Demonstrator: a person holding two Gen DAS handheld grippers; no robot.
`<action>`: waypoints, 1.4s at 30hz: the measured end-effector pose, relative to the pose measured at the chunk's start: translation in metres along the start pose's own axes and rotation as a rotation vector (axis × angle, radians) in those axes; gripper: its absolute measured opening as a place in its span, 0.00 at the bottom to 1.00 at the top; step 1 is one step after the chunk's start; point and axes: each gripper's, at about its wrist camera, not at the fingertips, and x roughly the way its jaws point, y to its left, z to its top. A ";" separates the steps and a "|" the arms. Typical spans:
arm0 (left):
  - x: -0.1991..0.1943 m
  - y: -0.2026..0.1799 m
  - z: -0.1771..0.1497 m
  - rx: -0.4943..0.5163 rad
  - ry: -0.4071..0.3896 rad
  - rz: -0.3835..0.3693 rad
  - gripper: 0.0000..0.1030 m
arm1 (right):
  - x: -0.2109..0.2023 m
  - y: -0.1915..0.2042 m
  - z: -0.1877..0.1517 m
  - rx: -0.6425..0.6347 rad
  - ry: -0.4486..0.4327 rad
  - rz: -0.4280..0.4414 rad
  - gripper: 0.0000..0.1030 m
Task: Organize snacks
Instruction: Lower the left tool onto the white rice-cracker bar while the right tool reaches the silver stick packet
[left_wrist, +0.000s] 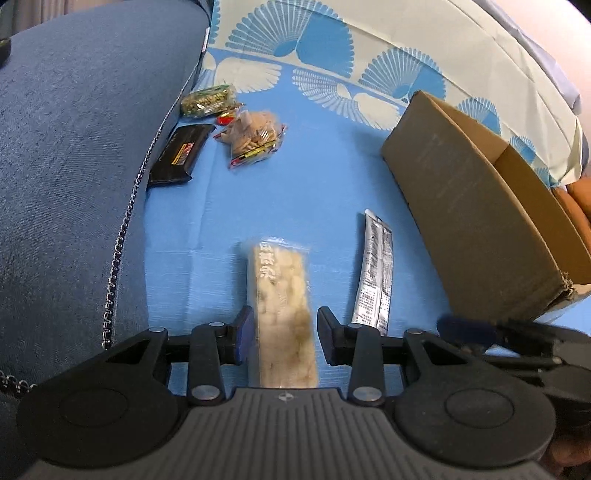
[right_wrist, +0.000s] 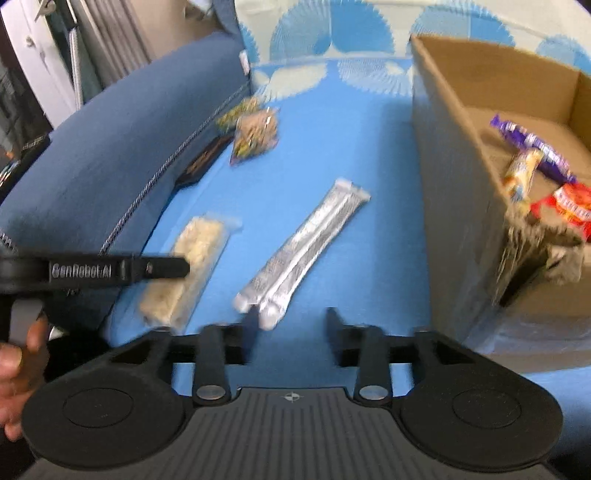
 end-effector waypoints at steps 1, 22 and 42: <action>0.002 0.000 0.001 -0.002 0.003 0.001 0.40 | 0.001 0.002 0.001 -0.006 -0.024 0.001 0.50; 0.009 0.005 0.002 -0.027 0.011 0.006 0.43 | 0.055 0.018 0.016 -0.171 -0.039 -0.131 0.30; 0.002 0.003 -0.002 -0.044 -0.008 -0.019 0.47 | -0.006 0.010 -0.016 -0.167 0.065 -0.013 0.30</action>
